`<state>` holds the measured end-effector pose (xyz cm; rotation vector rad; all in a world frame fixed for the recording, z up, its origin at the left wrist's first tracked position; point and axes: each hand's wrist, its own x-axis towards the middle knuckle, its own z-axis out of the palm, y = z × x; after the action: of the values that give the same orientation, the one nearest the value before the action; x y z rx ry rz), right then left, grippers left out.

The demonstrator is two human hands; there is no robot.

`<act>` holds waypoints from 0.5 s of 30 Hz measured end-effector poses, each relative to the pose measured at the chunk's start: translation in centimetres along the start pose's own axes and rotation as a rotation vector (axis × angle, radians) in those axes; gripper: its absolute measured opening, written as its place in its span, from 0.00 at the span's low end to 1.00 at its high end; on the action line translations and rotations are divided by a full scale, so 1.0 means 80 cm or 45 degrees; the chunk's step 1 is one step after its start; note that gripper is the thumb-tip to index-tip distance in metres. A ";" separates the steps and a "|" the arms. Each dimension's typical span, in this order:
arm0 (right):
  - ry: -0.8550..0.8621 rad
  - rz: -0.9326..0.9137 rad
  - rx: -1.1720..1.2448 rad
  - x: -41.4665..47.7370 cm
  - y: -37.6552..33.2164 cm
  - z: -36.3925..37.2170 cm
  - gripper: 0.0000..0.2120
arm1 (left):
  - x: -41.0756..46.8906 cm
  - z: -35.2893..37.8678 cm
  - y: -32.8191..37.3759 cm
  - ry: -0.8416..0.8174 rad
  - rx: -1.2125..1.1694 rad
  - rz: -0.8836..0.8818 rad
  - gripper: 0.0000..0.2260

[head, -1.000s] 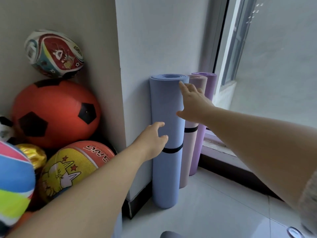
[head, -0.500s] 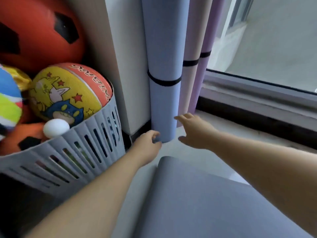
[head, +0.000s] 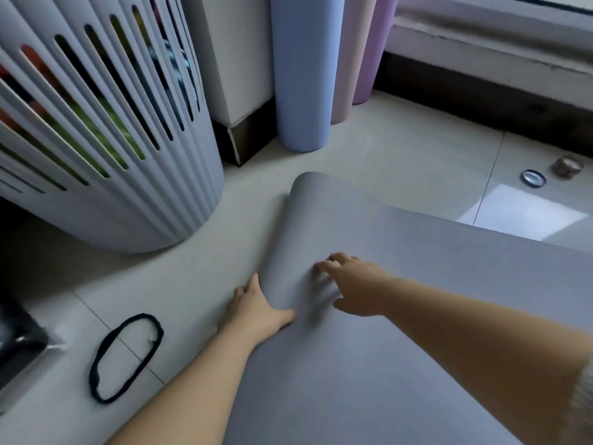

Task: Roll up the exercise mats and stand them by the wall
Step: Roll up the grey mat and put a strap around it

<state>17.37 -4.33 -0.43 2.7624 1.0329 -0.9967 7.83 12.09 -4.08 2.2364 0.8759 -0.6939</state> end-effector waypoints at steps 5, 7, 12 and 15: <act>0.043 -0.039 -0.122 0.002 -0.008 0.016 0.32 | -0.002 0.017 -0.009 0.070 -0.061 0.022 0.30; 0.189 -0.102 -0.295 -0.007 -0.009 0.006 0.36 | -0.013 0.019 0.000 0.099 -0.122 0.109 0.25; 0.362 -0.349 -0.751 -0.055 0.003 -0.050 0.50 | -0.079 0.006 0.041 0.284 0.365 0.572 0.25; 0.369 -0.297 -0.828 -0.104 0.008 -0.098 0.33 | -0.130 -0.016 0.074 0.339 0.413 0.860 0.20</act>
<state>17.34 -7.76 10.48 2.3024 1.4263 -0.1911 5.86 5.44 5.75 2.7279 0.0747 -0.2278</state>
